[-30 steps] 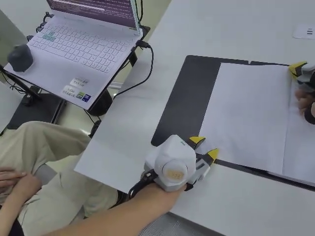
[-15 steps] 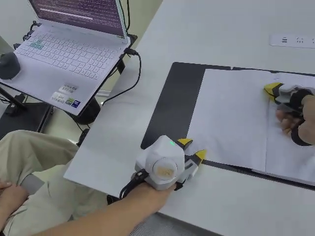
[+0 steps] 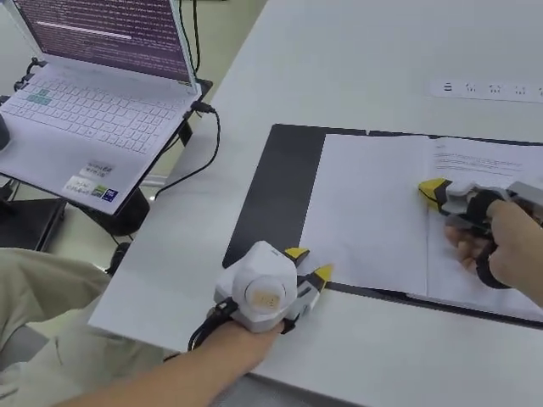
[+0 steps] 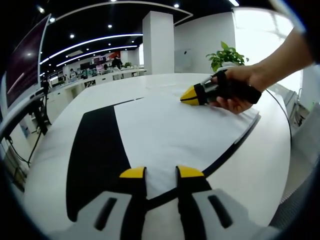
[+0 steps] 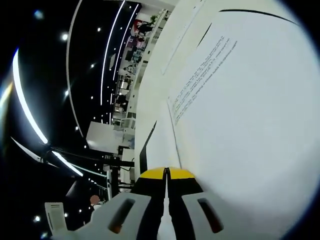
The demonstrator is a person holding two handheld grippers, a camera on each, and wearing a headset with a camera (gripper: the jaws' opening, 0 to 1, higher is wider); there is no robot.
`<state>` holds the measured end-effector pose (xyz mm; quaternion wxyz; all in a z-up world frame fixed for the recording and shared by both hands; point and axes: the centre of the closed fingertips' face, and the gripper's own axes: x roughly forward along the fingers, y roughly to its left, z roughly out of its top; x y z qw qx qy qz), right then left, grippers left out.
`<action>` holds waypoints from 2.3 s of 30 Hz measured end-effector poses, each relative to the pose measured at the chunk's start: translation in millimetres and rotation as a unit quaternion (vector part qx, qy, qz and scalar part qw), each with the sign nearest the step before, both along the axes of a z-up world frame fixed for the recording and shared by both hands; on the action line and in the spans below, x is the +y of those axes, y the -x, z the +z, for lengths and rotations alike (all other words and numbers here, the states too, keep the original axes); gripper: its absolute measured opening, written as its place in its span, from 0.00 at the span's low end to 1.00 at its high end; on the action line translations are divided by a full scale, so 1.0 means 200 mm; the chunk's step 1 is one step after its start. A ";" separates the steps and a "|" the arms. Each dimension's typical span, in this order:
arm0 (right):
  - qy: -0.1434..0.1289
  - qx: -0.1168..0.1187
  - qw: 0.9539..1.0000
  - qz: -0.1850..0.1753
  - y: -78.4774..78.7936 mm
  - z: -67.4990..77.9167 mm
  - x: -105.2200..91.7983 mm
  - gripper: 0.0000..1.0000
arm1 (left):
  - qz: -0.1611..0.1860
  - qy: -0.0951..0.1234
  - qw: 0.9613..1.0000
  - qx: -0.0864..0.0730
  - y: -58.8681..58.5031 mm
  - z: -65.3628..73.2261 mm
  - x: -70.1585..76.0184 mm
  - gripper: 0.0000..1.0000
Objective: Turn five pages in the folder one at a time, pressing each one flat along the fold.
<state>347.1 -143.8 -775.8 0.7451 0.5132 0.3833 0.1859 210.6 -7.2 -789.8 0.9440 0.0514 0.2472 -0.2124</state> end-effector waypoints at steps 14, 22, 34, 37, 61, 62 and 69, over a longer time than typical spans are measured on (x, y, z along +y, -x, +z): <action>-0.001 0.017 0.998 0.056 0.29 -0.02 0.04 0.00 | 0.000 0.003 1.000 -0.001 0.00 0.00 0.00 0.21; -0.012 0.031 0.996 0.082 0.51 -0.04 0.07 0.00 | 0.001 0.004 1.000 -0.001 0.00 0.00 0.00 0.21; -0.039 0.057 0.993 0.092 0.80 -0.03 0.08 0.00 | 0.001 0.002 1.000 0.001 0.01 0.01 -0.01 0.21; -0.041 0.064 0.993 0.093 0.85 -0.03 0.07 0.00 | 0.001 0.001 1.000 0.004 0.01 0.01 -0.01 0.21; 0.093 -0.175 0.977 0.079 0.95 0.57 -0.31 0.00 | 0.054 0.082 0.995 0.032 0.04 0.39 -0.01 0.38; 0.105 -0.181 0.975 0.078 0.96 0.59 -0.34 0.00 | 0.056 0.086 0.994 0.030 0.05 0.42 0.00 0.40; 0.238 -0.257 0.934 0.073 0.99 0.70 -0.54 0.14 | 0.097 0.125 0.987 0.008 0.14 0.60 0.06 0.50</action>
